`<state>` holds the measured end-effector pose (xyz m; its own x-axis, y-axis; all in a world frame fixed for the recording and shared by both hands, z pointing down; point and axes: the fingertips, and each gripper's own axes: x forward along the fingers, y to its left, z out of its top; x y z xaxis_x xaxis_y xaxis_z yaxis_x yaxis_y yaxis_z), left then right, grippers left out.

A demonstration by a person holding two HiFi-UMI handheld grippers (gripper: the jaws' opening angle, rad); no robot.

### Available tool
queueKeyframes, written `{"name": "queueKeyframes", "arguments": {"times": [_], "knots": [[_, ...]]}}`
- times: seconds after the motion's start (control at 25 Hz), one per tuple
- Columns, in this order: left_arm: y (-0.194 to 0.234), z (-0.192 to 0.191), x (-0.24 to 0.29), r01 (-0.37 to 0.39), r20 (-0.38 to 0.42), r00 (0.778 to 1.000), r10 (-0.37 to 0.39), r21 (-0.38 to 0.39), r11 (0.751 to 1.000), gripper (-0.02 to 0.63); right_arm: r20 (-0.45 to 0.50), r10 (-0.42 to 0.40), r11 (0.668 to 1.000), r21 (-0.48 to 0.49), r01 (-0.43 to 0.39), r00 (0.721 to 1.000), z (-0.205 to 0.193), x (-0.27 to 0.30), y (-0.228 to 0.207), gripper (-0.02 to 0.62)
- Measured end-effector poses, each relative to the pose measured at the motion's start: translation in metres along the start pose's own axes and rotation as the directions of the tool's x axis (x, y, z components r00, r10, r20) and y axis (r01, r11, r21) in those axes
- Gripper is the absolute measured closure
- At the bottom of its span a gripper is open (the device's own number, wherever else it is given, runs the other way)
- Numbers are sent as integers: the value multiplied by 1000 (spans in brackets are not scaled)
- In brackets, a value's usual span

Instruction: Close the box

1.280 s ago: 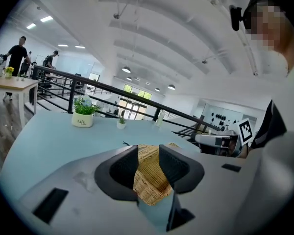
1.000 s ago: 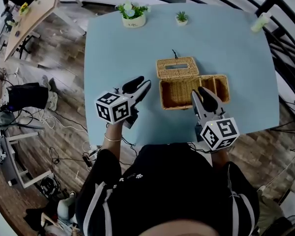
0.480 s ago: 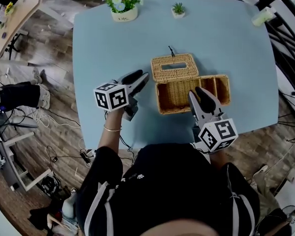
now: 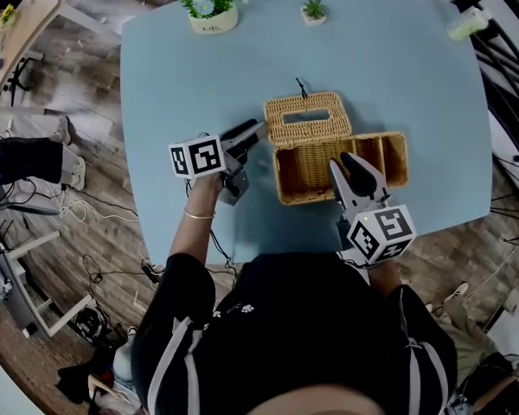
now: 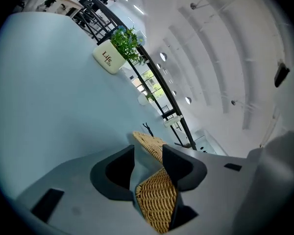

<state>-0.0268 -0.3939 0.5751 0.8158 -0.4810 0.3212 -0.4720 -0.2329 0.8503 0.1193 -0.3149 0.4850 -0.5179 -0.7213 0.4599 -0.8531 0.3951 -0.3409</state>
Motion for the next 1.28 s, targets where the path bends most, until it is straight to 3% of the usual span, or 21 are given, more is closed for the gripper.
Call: {"name": "queueKeyframes", "arguments": {"times": [0.64, 1.0, 1.28], "knots": [[3, 1, 27, 68, -5, 998, -70, -147, 987, 448, 28, -69, 997, 23, 68, 997, 13, 1, -24, 494], [-8, 10, 24, 56, 21, 998, -55, -76, 996, 471, 51, -88, 995, 60, 85, 995, 32, 8, -49, 495], [-30, 24, 13, 31, 86, 996, -36, 58, 998, 495, 34, -65, 997, 42, 63, 997, 49, 21, -68, 494]]}}
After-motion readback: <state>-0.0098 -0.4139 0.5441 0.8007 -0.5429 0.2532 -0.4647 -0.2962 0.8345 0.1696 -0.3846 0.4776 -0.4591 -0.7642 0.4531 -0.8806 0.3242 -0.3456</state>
